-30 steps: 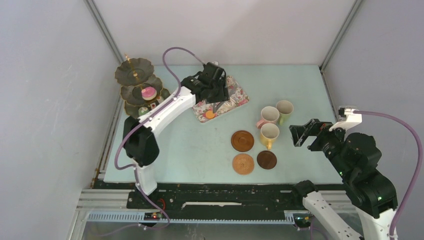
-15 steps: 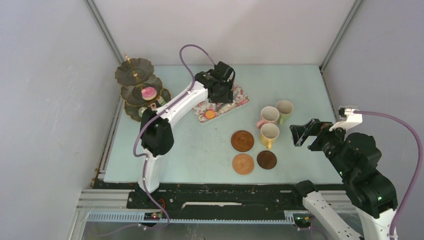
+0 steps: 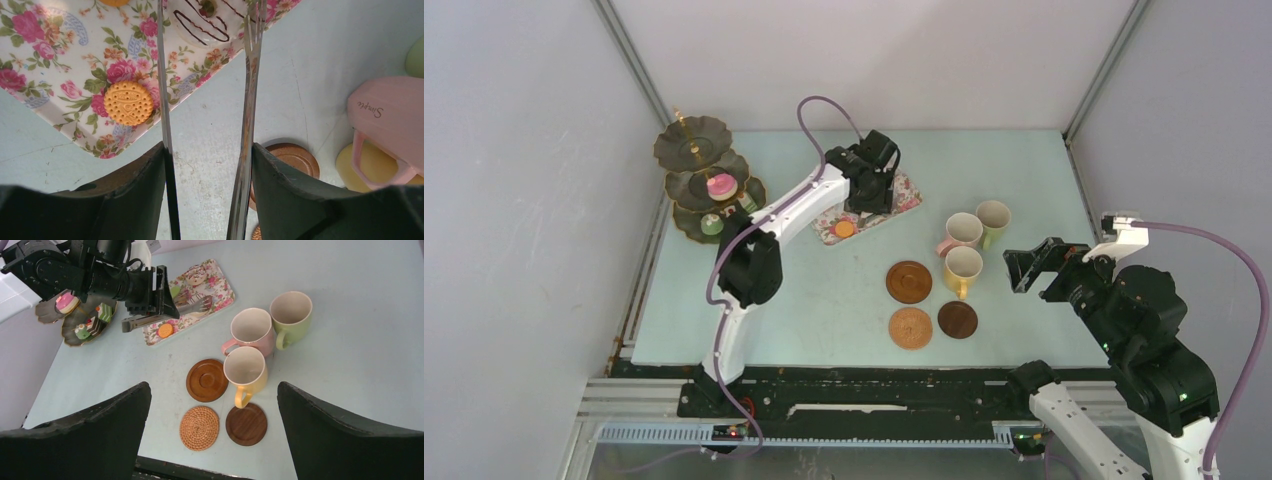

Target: Serve the afternoon tea

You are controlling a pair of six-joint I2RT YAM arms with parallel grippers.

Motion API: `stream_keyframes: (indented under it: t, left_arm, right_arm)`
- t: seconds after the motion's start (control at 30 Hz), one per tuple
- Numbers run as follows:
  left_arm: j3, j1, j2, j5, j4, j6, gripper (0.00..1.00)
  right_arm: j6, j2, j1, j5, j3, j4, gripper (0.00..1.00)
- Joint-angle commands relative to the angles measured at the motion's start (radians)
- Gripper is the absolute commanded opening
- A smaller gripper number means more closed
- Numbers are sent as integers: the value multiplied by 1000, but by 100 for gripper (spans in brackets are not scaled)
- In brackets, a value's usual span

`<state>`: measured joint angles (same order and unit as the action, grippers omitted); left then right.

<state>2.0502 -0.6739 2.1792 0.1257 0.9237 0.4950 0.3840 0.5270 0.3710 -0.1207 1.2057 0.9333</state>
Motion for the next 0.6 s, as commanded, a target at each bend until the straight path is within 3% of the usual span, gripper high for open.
stream_keyframes:
  t: [0.0, 0.27, 0.57]
  left_arm:
    - [44, -7, 5, 10, -7, -23, 62]
    - [52, -7, 22, -6, -14, -24, 59]
    - [66, -7, -18, 37, 16, -41, 42]
  right_arm:
    - [-16, -2, -2, -15, -1, -12, 100]
    - [-17, 0, -1, -15, 0, -10, 100]
    - [-19, -2, -1, -14, 0, -13, 100]
